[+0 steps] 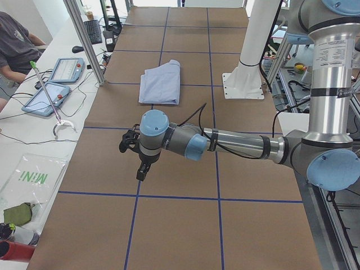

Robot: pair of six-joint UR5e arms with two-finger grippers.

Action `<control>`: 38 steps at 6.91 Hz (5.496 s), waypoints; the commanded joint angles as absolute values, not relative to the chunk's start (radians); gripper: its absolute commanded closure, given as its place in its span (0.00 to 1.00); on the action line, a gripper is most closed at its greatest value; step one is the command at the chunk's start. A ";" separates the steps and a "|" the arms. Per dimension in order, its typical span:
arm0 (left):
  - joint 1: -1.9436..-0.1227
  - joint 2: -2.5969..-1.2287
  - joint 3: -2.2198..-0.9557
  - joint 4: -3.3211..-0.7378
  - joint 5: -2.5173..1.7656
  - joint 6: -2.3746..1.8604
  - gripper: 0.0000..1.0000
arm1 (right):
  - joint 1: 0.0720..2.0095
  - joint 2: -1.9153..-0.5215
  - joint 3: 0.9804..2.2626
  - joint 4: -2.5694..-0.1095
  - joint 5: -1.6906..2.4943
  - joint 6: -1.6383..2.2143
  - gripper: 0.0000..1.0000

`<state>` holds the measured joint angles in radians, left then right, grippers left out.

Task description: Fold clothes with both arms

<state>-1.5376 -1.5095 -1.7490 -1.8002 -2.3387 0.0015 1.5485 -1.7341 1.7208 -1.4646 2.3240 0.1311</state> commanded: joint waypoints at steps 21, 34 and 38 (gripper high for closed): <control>-1.539 -1.416 -1.767 -1.807 -2.344 -0.104 0.01 | 1.505 -1.707 1.749 -1.580 2.310 0.052 0.00; -1.540 -1.424 -1.792 -1.807 -2.345 -0.107 0.01 | 1.514 -1.706 1.763 -1.577 2.322 0.069 0.00; -1.537 -1.436 -1.777 -1.809 -2.345 -0.104 0.01 | 1.514 -1.707 1.750 -1.577 2.329 0.071 0.00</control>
<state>-1.5385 -1.4282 -1.7887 -1.8074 -2.3461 -0.1064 1.5140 -1.7076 1.7525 -1.5774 2.3261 0.0704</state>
